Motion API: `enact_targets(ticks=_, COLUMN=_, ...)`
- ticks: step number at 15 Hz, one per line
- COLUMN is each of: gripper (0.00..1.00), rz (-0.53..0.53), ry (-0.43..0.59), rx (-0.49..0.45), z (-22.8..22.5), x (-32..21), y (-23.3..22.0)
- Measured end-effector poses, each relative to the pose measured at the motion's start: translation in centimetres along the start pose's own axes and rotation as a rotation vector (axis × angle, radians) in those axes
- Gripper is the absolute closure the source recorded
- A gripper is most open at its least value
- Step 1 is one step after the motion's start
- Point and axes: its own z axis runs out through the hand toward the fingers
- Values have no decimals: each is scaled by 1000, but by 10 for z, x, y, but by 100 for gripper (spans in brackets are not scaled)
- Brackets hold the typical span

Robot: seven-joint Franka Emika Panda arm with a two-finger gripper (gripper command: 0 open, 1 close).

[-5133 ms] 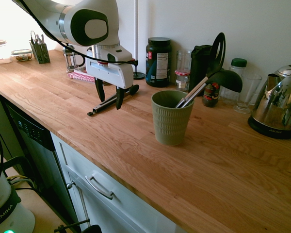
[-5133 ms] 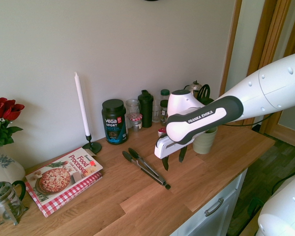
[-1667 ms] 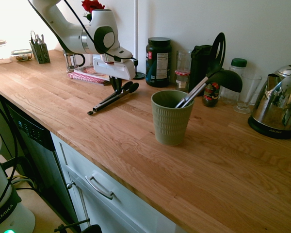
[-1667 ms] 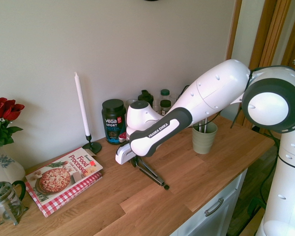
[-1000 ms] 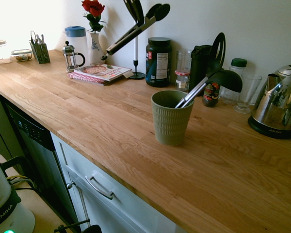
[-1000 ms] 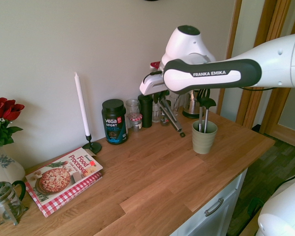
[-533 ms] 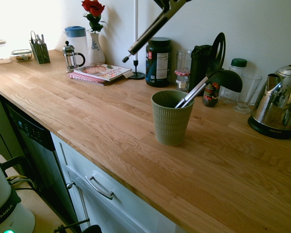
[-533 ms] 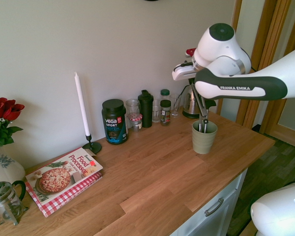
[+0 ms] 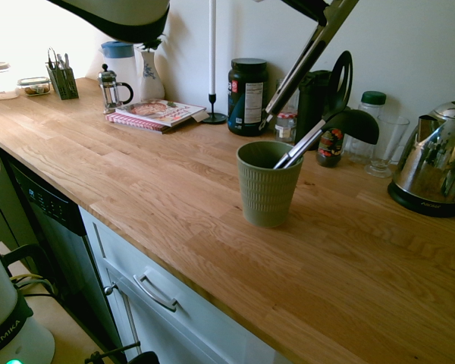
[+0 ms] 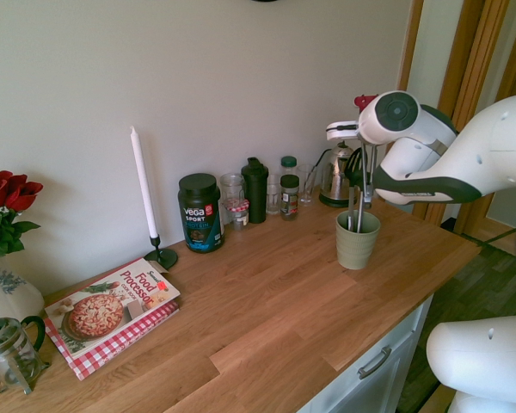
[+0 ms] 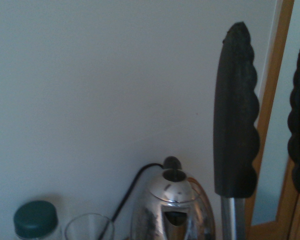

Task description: Put the tongs back in the holder

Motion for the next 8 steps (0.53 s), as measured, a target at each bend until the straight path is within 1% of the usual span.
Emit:
enact_targets(ticks=1, gripper=100, rz=9, ry=8, rx=11, z=4, x=-11, y=-1)
enact_targets(ticks=4, gripper=100, rz=10, ry=15, rx=0, z=17, x=-37, y=-2)
enact_targets(ticks=8, gripper=100, rz=2, ry=9, rx=-14, z=32, x=-53, y=8)
